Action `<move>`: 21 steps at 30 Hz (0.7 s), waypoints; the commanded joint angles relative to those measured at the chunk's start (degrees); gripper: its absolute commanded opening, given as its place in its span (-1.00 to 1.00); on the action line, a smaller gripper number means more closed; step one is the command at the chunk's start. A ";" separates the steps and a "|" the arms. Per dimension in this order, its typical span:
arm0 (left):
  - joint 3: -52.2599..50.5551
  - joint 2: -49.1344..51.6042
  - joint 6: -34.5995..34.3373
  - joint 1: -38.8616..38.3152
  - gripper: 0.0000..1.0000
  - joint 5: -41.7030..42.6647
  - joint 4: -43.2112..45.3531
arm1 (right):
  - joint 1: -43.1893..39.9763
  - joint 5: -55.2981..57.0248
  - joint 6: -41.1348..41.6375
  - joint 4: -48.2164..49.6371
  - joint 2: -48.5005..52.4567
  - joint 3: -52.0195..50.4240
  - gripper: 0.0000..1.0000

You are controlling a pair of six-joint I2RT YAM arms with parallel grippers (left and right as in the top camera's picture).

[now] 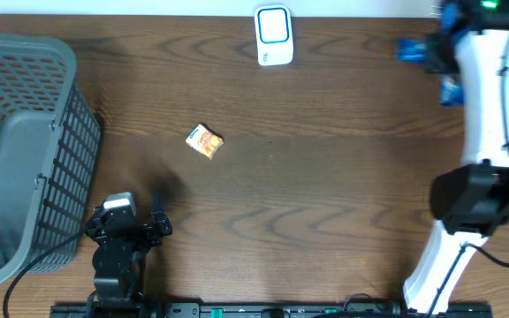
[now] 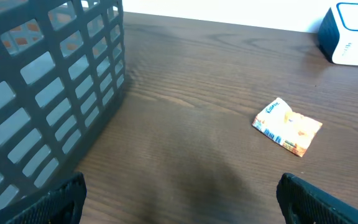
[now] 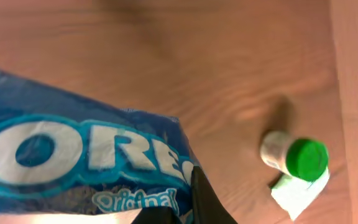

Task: Scan the item barcode
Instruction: 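Carry the Oreo packet to the right edge and release it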

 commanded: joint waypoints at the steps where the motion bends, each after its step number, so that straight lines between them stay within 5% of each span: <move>1: -0.76 -0.11 -0.52 -0.22 0.96 0.09 -1.55 | -8.22 1.57 3.93 5.90 0.52 -5.99 -0.98; 8: -0.76 -0.11 -0.50 -0.22 0.96 0.07 -1.55 | -19.32 1.31 6.47 22.49 0.59 -24.28 -0.98; 14: -0.76 -0.11 -0.52 -0.24 0.96 0.09 -1.55 | -22.77 -1.25 7.17 28.41 0.59 -29.79 -0.93; 15: -0.76 -0.11 -0.52 -0.24 0.96 0.07 -1.55 | -22.99 -1.25 7.15 28.55 0.59 -29.79 -0.73; 16: -0.76 -0.11 -0.52 -0.22 0.95 0.09 -1.55 | -23.17 -1.49 7.15 28.41 0.35 -29.03 0.33; 17: -0.76 -0.11 -0.52 -0.22 0.96 0.07 -1.55 | -23.15 -2.12 7.13 27.78 0.13 -28.11 0.77; 18: -0.79 -0.11 -0.52 -0.22 0.96 0.09 -1.55 | -22.99 -3.21 7.10 26.97 -0.11 -27.06 0.98; 21: -0.79 -0.11 -0.50 -0.22 0.96 0.07 -1.55 | -21.79 -11.69 7.13 22.93 -1.57 -21.94 0.98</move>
